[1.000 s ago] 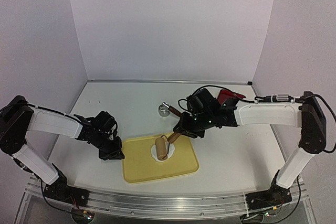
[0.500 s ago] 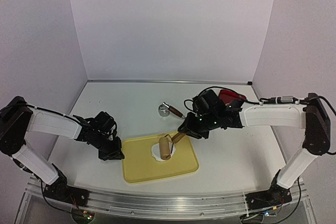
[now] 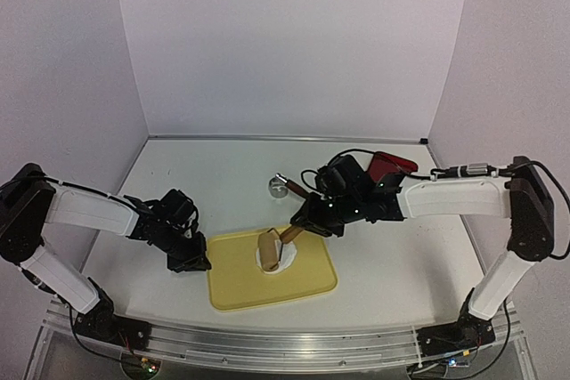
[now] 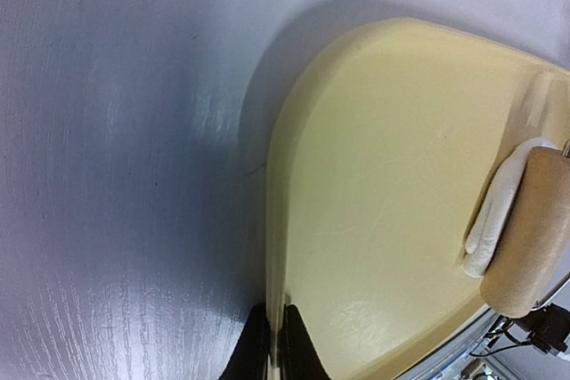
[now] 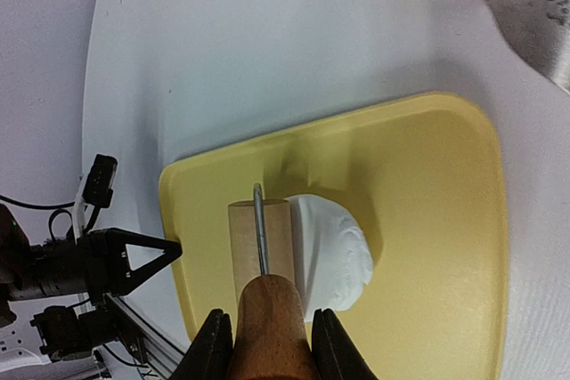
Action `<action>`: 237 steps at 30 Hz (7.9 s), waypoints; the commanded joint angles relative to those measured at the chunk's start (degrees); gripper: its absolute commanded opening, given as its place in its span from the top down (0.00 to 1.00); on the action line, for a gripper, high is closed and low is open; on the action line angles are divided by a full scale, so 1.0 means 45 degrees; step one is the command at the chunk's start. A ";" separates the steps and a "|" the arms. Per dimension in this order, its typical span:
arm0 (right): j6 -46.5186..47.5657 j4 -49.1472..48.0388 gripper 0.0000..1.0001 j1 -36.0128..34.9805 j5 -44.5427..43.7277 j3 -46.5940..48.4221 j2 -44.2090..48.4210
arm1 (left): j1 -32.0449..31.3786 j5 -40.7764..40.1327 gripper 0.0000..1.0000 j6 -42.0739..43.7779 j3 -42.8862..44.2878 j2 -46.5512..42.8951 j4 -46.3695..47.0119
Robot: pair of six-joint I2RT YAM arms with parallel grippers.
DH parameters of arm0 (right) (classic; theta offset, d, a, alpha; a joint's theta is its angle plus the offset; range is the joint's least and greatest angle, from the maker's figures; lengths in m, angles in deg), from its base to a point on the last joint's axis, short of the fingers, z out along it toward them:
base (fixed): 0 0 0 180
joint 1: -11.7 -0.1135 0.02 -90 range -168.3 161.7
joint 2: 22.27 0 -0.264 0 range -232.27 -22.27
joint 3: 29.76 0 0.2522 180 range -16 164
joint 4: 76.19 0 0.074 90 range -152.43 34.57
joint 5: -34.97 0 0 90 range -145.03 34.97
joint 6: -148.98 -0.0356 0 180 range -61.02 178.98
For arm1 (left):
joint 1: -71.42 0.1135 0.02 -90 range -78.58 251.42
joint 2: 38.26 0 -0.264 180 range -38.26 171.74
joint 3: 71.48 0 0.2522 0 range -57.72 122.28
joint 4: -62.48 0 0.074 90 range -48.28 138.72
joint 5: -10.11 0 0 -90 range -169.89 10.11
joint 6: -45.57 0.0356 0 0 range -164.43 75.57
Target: Roll out the dumpling wrappers from the dough
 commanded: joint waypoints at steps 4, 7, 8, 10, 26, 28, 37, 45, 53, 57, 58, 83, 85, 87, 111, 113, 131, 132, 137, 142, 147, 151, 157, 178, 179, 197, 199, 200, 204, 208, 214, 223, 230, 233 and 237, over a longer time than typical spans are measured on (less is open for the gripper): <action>0.1027 0.5089 1.00 0.0541 -0.2357 -0.1934 -0.0546 | -0.0005 -0.0317 1.00 -0.0062 -0.0230 0.0339 -0.0467; 0.1399 0.5123 1.00 -0.0029 -0.2105 -0.1014 -0.1432 | -0.0004 -0.0256 1.00 -0.0026 -0.0174 0.0471 -0.0445; 0.1566 0.5147 1.00 -0.0226 -0.1930 -0.0761 -0.1829 | -0.0004 -0.0249 1.00 -0.0027 -0.0179 0.0500 -0.0442; 0.1844 0.5200 1.00 -0.0460 -0.1677 -0.0274 -0.2422 | -0.0004 -0.0248 1.00 -0.0040 -0.0220 0.0486 -0.0419; 0.1266 0.5860 1.00 -0.0049 -0.2258 -0.1936 -0.0384 | 0.0073 -0.0218 1.00 0.0093 -0.0045 0.0674 -0.0491; 0.1236 0.5887 1.00 -0.0048 -0.2258 -0.1925 -0.0404 | 0.0093 -0.0192 1.00 0.0142 -0.0023 0.0695 -0.0529; 0.2238 0.5971 1.00 -0.0792 -0.1759 -0.0263 -0.2220 | 0.0114 -0.0160 1.00 0.0056 -0.0286 0.0503 -0.0462; 0.1853 0.6505 1.00 -0.0488 -0.2684 -0.0973 -0.0891 | 0.0190 -0.0288 1.00 -0.0001 -0.0387 0.0238 -0.0519; 0.2280 0.6748 1.00 -0.0078 -0.2489 -0.1581 0.1004 | 0.0228 -0.0249 1.00 0.0099 -0.0271 0.0373 -0.0531; 0.2951 0.6439 1.00 -0.0084 -0.1991 -0.1723 0.0686 | 0.0231 -0.0243 1.00 0.0093 -0.0288 0.0359 -0.0463; 0.3139 0.6212 1.00 -0.0109 -0.1797 -0.1723 0.0552 | 0.0231 -0.0240 1.00 0.0090 -0.0288 0.0366 -0.0453; 0.4736 0.5849 1.00 -0.0145 -0.0292 0.0762 0.2526 | 0.0231 -0.0468 1.00 0.1790 0.1012 0.1145 -0.0996; 0.4981 0.5821 1.00 -0.0095 -0.0145 0.0876 0.2580 | 0.0231 -0.0561 1.00 0.2126 0.1312 0.1447 -0.1187; 0.5079 0.5656 1.00 -0.0016 0.0078 0.0991 0.2574 | 0.0231 -0.0603 1.00 0.2303 0.1566 0.1650 -0.1306; 0.4817 0.2411 1.00 0.0540 0.0092 0.1201 0.1022 | 0.0231 -0.0425 1.00 0.2281 0.1968 0.1805 -0.1046; 0.4799 0.2420 1.00 0.0549 -0.0094 0.1017 0.0570 | 0.0231 -0.0417 1.00 0.2258 0.1951 0.1784 -0.0999; 0.4367 0.2481 1.00 0.0126 -0.1007 0.0356 -0.2153 | 0.0219 -0.0047 1.00 0.1863 0.1383 0.1444 -0.0270; 0.4399 0.2488 1.00 0.0085 -0.1024 0.0469 -0.2336 | 0.0224 0.0006 1.00 0.1835 0.1357 0.1436 -0.0202; 0.4520 0.2541 1.00 -0.0017 -0.1011 0.0947 -0.3086 | 0.0212 0.0195 1.00 0.1753 0.1249 0.1464 0.0006; 0.4545 0.3119 1.00 -0.0098 -0.1236 0.1418 -0.3769 | 0.0211 0.0220 1.00 0.1729 0.1159 0.1428 0.0088; 0.4616 0.3809 1.00 -0.0167 -0.1297 0.1894 -0.4456 | 0.0212 0.0238 1.00 0.1725 0.1140 0.1438 0.0127; 0.4853 0.4049 1.00 -0.0345 -0.1030 0.2406 -0.5068 | 0.0206 0.0297 1.00 0.1717 0.1117 0.1481 0.0224; 0.4995 0.4188 1.00 -0.0453 -0.0686 0.2779 -0.5637 | 0.0210 0.0333 1.00 0.1678 0.1023 0.1446 0.0291; 0.5226 0.4208 1.00 -0.0662 0.0543 0.3697 -0.6831 | 0.0211 0.0474 1.00 0.1618 0.0756 0.1351 0.0582; 0.5239 0.4208 1.00 -0.0676 0.0598 0.3737 -0.6882 | 0.0210 0.0489 1.00 0.1619 0.0756 0.1369 0.0609; 0.5104 0.5138 1.00 -0.0791 -0.0931 0.4160 -0.2157 | 0.0372 -0.0830 1.00 0.1998 0.0932 0.0313 -0.0863; 0.4903 0.5195 1.00 -0.0799 -0.0732 0.4494 -0.1101 | 0.0387 -0.0833 1.00 0.2300 0.0975 0.0191 -0.0869; 0.4782 0.5211 1.00 -0.0795 -0.0655 0.4655 -0.0612 | 0.0372 -0.0843 1.00 0.2454 0.1032 0.0180 -0.0893; 0.4321 0.5522 1.00 -0.0784 -0.0858 0.4992 0.0915 | 0.0372 -0.1247 1.00 0.2918 0.1302 0.0193 -0.1469; 0.3997 0.5716 1.00 -0.0772 -0.1347 0.4579 0.2176 | 0.0355 -0.1303 1.00 0.3335 0.1372 0.0001 -0.1498; 0.3748 0.4182 1.00 -0.0202 -0.1078 0.2534 0.3275 | -0.0049 -0.0815 1.00 0.4017 0.1578 -0.0166 -0.0783; 0.2660 -0.0891 1.00 0.0650 0.1290 -0.0801 0.3497 | -0.0745 -0.0557 1.00 0.4072 0.2122 0.0761 -0.0667; 0.2767 -0.1371 1.00 0.0727 0.2202 -0.0843 0.2541 | -0.0977 -0.0720 1.00 0.4215 0.2529 0.1364 -0.0981; 0.2893 -0.1493 1.00 0.0719 0.2402 -0.0866 0.2053 | -0.1000 -0.0736 1.00 0.4215 0.2461 0.1349 -0.0943; 0.3264 -0.1614 1.00 0.0721 0.2132 -0.0814 0.1343 | -0.1002 -0.0704 1.00 0.4215 0.2303 0.1369 -0.0865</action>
